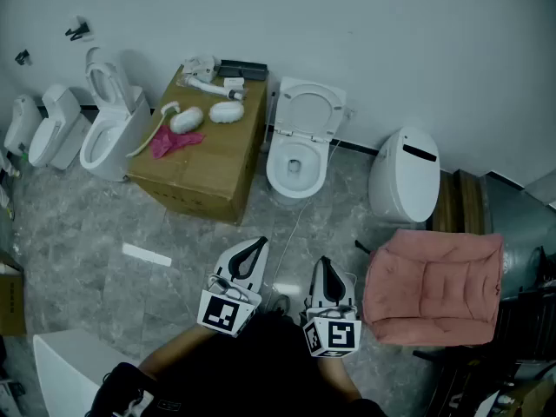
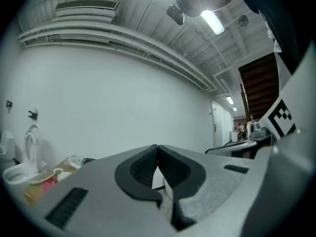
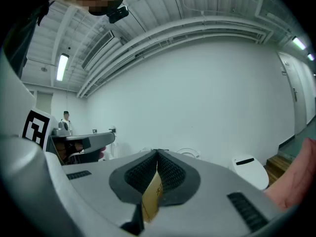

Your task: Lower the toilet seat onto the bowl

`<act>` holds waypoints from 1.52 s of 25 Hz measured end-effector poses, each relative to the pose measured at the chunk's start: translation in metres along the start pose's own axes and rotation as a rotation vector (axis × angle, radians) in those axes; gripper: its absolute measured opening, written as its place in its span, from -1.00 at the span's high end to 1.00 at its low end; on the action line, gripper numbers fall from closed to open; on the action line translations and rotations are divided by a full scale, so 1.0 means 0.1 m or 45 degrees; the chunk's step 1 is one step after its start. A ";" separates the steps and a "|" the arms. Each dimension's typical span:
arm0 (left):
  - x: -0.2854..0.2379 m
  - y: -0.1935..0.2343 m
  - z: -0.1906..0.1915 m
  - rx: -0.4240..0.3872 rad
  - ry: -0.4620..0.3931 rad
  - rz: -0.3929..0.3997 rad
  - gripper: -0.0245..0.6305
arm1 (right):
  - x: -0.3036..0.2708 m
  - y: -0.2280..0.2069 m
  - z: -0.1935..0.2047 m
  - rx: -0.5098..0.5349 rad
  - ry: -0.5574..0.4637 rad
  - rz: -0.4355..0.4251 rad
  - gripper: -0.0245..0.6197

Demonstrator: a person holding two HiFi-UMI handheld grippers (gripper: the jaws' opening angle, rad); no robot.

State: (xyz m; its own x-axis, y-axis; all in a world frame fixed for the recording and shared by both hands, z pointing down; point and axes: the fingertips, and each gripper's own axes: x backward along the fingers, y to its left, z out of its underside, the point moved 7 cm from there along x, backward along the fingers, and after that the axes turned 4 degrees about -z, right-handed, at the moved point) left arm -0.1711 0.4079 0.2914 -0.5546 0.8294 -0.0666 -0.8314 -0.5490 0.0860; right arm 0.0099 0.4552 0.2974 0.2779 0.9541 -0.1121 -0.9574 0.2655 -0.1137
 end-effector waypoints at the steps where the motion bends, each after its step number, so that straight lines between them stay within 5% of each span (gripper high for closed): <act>1: -0.01 -0.01 0.00 0.001 -0.001 -0.001 0.90 | 0.00 -0.01 0.00 0.001 0.001 -0.005 0.84; 13: -0.16 -0.28 0.01 -0.017 -0.024 -0.008 0.90 | 0.09 -0.28 -0.04 -0.056 -0.014 -0.039 0.84; 24: -0.39 -0.58 0.08 -0.018 0.025 -0.115 0.90 | 0.02 -0.71 0.02 -0.010 0.000 -0.167 0.84; 31: -0.98 -0.29 0.14 -0.022 0.036 -0.144 0.90 | -0.53 -0.98 0.13 -0.028 0.048 -0.179 0.84; 38: -2.07 0.41 0.11 0.006 0.025 -0.083 0.90 | -1.66 -1.33 0.05 0.011 0.077 -0.134 0.84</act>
State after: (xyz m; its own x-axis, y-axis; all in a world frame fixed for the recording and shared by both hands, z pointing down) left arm -0.0905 0.2150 0.3194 -0.5002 0.8610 -0.0917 -0.8654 -0.4937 0.0854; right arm 0.0912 0.2621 0.3359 0.3811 0.9107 -0.1591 -0.9231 0.3655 -0.1192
